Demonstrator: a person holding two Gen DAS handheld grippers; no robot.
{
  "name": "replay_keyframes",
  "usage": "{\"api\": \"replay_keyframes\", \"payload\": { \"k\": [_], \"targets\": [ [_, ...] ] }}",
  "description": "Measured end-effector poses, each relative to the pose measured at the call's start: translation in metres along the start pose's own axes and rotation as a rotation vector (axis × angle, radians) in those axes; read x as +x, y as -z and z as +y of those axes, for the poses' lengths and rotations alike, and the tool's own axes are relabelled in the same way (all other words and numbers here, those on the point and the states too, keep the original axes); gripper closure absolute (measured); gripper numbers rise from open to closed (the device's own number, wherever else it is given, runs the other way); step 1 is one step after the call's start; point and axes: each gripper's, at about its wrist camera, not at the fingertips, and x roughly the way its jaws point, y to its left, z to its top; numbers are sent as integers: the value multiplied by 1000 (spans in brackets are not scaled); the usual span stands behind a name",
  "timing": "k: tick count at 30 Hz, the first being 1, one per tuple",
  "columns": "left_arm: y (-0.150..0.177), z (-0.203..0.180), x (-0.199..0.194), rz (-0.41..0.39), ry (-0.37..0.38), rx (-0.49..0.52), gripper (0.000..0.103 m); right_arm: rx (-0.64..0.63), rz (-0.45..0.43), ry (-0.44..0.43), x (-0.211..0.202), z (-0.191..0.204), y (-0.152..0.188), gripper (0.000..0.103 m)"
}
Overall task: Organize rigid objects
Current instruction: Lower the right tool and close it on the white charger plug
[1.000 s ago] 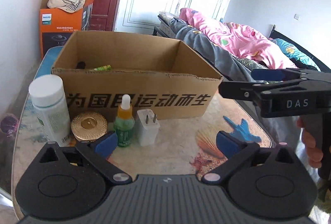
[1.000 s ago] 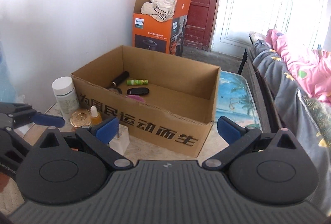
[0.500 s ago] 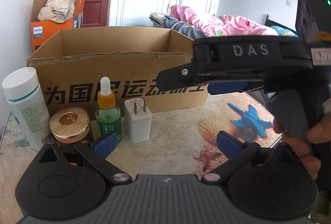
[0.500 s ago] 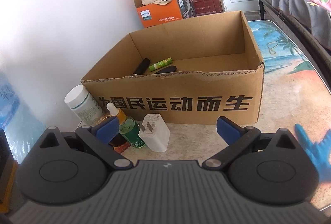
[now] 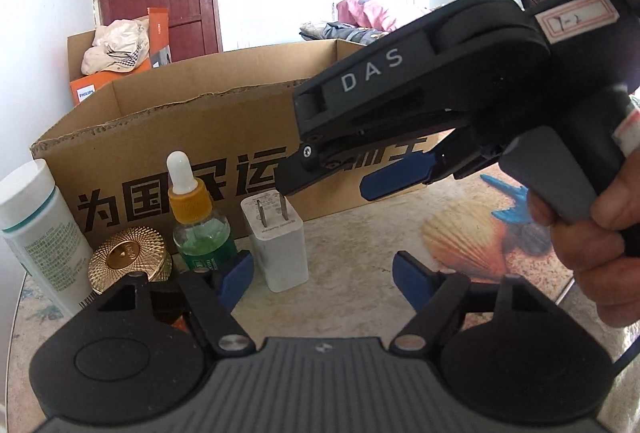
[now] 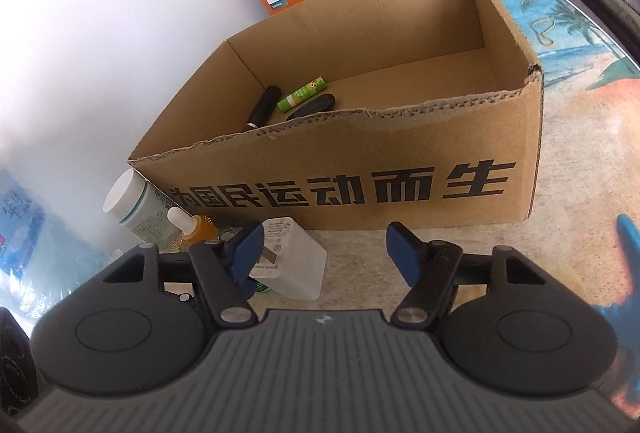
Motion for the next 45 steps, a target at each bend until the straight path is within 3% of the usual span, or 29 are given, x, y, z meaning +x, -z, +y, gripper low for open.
{"api": "replay_keyframes", "payload": {
  "k": [2, 4, 11, 21, 28, 35, 40, 45],
  "targets": [
    [-1, 1, 3, 6, -9, -2, 29, 27, 15, -29, 6, -5, -4, 41],
    [-3, 3, 7, 18, -13, -12, 33, 31, 39, -32, 14, -7, -7, 50],
    [-7, 6, 12, 15, -13, -28, 44, 98, 90, -95, 26, -12, -5, 57],
    [-5, -13, 5, 24, 72, -4, 55, 177, 73, -82, -1, -27, 17, 56],
    [-2, -24, 1, 33, 103, 3, 55, 183, 48, -58, -20, -34, 31, 54],
    [1, -23, -5, 29, 74, 10, 56, 201, -5, -46, -41, -38, 31, 54],
    [2, -24, 3, 48, 70, 17, 56, 254, 17, -61, -43, -43, 38, 54],
    [3, -25, 11, 61, 58, 25, 65, 327, 27, -72, -37, -51, 44, 56]
  ]
}}
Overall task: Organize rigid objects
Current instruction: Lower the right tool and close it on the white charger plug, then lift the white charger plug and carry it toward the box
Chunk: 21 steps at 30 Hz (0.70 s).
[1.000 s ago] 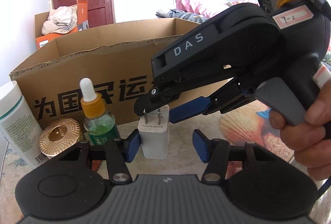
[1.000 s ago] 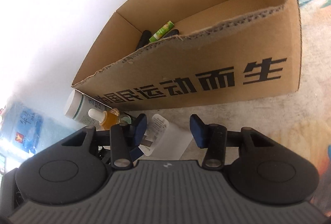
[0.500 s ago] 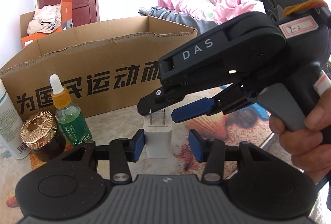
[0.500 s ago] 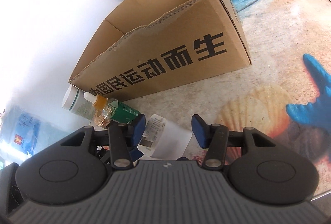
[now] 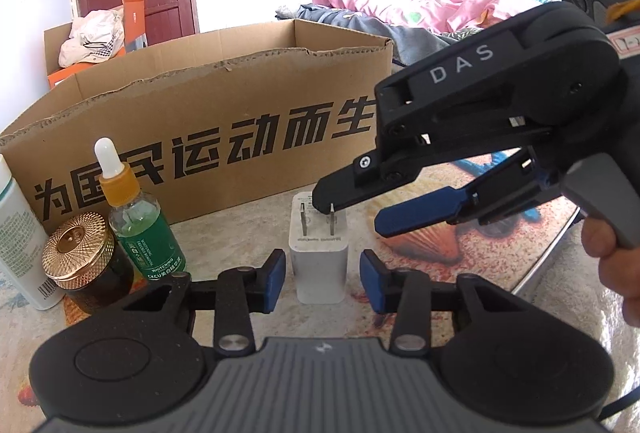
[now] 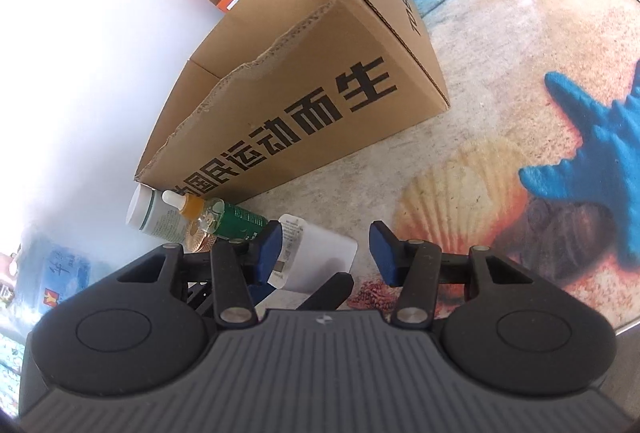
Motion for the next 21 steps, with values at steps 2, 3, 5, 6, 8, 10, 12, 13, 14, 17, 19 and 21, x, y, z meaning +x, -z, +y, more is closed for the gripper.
{"api": "replay_keyframes", "payload": {
  "k": [2, 3, 5, 6, 8, 10, 12, 13, 14, 17, 19, 21],
  "targets": [
    [-1, -1, 2, 7, -1, -1, 68, 23, 7, -14, 1, -3, 1, 57],
    [-1, -1, 3, 10, -2, -2, 69, 33, 9, -19, 2, -5, 1, 57],
    [-2, 0, 4, 13, -3, -4, 70, 50, 13, -31, 3, -7, 0, 57],
    [-2, 0, 5, 16, -3, -7, 71, 56, 15, -36, 3, -8, 0, 57],
    [-3, 0, 6, 19, -4, -12, 74, 64, 19, -44, 5, -8, 0, 57],
    [-4, 1, 6, 18, -1, -20, 74, 70, 20, -48, 6, -9, 0, 57],
    [-4, 1, 5, 18, 2, -25, 75, 76, 21, -55, 7, -9, -1, 59],
    [-3, 2, 4, 18, 4, -29, 75, 79, 22, -59, 7, -8, -1, 60],
    [-3, 2, 4, 19, 6, -32, 75, 80, 24, -62, 7, -8, -1, 61],
    [-4, 4, 3, 21, 10, -38, 75, 71, 24, -64, 7, -4, -1, 65],
    [-3, 3, 1, 18, 12, -40, 75, 67, 24, -64, 6, -2, 0, 67],
    [-3, 2, -3, 12, 7, -37, 75, 61, 20, -67, 4, 0, 0, 67]
  ]
}}
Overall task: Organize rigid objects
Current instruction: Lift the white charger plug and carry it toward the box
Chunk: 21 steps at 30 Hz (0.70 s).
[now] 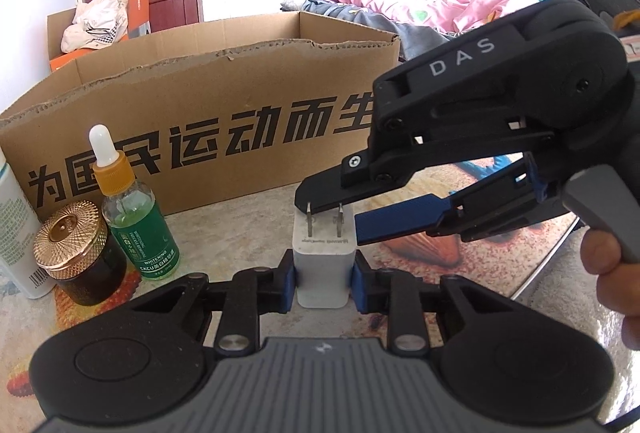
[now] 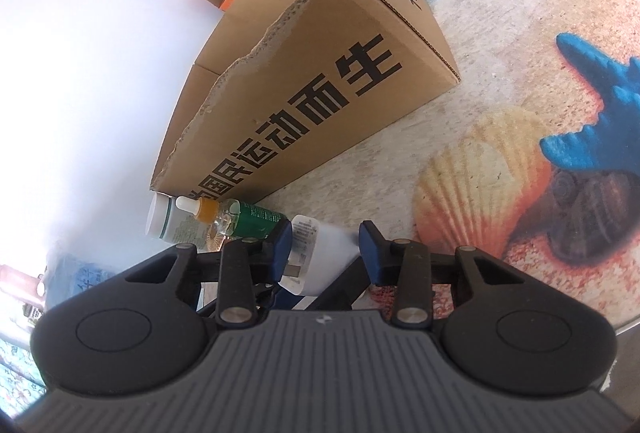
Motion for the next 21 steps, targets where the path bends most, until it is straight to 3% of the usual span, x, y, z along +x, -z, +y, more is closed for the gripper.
{"api": "replay_keyframes", "payload": {
  "k": [11, 17, 21],
  "targets": [
    [-23, 9, -48, -110, -44, -1, 75, -114, -58, -76, -26, 52, -7, 67],
    [-66, 27, -74, -181, -70, -9, 75, -239, -103, -131, -40, 103, -37, 67],
    [-105, 47, -70, -174, -60, -36, 75, -294, -98, -141, -34, 128, -72, 67]
  ]
}}
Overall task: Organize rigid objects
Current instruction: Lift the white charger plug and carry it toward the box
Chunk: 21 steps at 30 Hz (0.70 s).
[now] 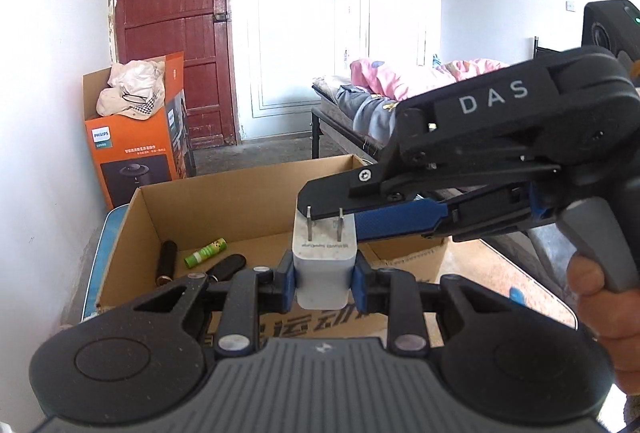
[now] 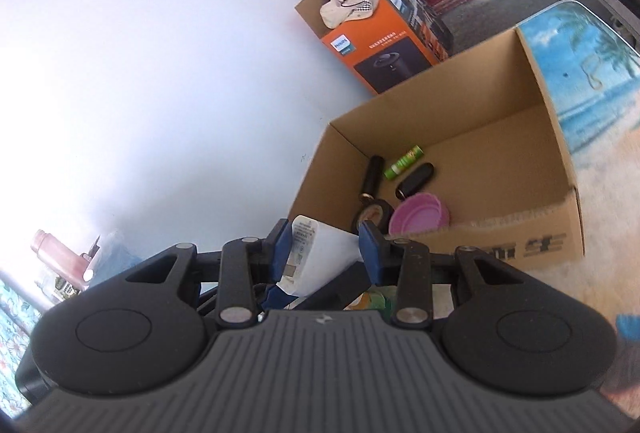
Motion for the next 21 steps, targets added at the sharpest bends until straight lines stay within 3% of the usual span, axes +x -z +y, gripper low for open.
{"api": "replay_keyframes", "payload": {
  "k": [6, 11, 21],
  "targets": [
    [-47, 24, 58, 108, 18, -44, 75, -4, 70, 36, 43, -11, -62, 67],
    [-63, 42, 113, 236, 22, -93, 75, 27, 153, 74, 92, -39, -104, 67],
    [-66, 74, 207, 472, -4, -189, 75, 82, 291, 156, 180, -96, -134, 67]
  ]
}}
